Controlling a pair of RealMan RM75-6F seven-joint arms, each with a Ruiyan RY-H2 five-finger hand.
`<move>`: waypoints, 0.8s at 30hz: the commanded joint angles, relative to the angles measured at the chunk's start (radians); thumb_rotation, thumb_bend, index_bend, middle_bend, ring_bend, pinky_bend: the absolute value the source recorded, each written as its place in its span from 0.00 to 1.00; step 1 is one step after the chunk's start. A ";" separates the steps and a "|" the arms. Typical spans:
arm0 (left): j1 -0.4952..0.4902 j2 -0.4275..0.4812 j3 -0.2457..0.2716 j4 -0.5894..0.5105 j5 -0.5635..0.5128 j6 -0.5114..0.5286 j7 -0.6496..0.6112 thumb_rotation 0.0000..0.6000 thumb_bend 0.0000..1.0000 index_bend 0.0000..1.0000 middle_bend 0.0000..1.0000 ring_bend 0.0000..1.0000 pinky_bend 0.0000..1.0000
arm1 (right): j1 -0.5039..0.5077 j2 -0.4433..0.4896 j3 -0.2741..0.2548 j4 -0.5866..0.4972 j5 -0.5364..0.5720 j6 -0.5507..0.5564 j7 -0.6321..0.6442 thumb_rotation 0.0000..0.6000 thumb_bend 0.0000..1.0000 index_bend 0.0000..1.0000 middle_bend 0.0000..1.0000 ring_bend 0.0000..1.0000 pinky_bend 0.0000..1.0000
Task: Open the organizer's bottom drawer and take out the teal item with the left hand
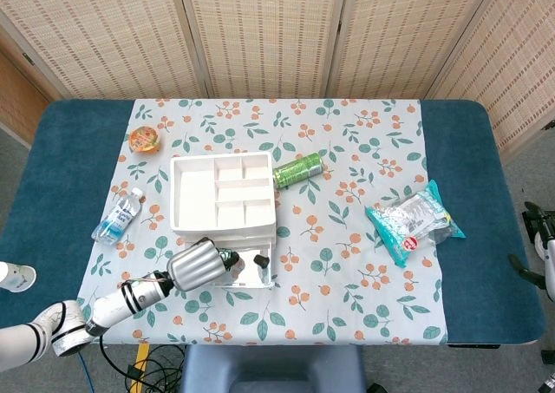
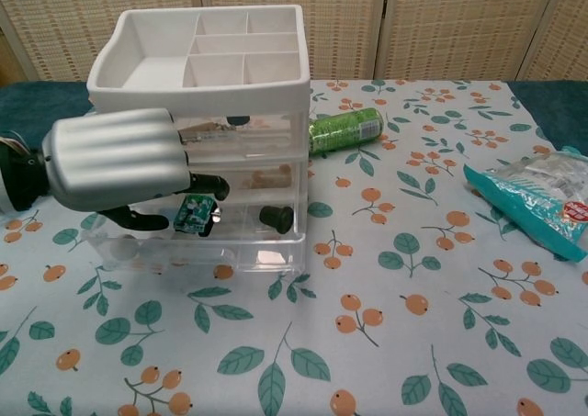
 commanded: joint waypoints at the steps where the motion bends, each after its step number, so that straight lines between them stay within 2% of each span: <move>1: -0.003 -0.003 0.000 0.003 -0.002 -0.008 -0.003 1.00 0.24 0.32 0.95 0.98 1.00 | 0.000 0.000 0.000 0.000 0.001 -0.001 0.001 1.00 0.21 0.12 0.28 0.29 0.25; 5: -0.010 -0.007 0.001 0.008 0.002 -0.013 -0.009 1.00 0.24 0.34 0.95 0.98 1.00 | -0.012 -0.004 -0.006 0.028 0.022 -0.008 0.021 1.00 0.21 0.12 0.28 0.29 0.25; 6: -0.012 -0.009 0.000 0.010 0.002 -0.015 -0.009 1.00 0.24 0.35 0.95 0.98 1.00 | -0.010 -0.009 -0.008 0.030 -0.002 0.004 0.035 1.00 0.21 0.12 0.28 0.29 0.25; 24: -0.022 -0.021 -0.006 0.013 -0.018 -0.036 -0.018 1.00 0.24 0.44 0.95 0.98 1.00 | -0.006 -0.007 -0.002 0.017 0.006 0.002 0.017 1.00 0.21 0.12 0.29 0.29 0.25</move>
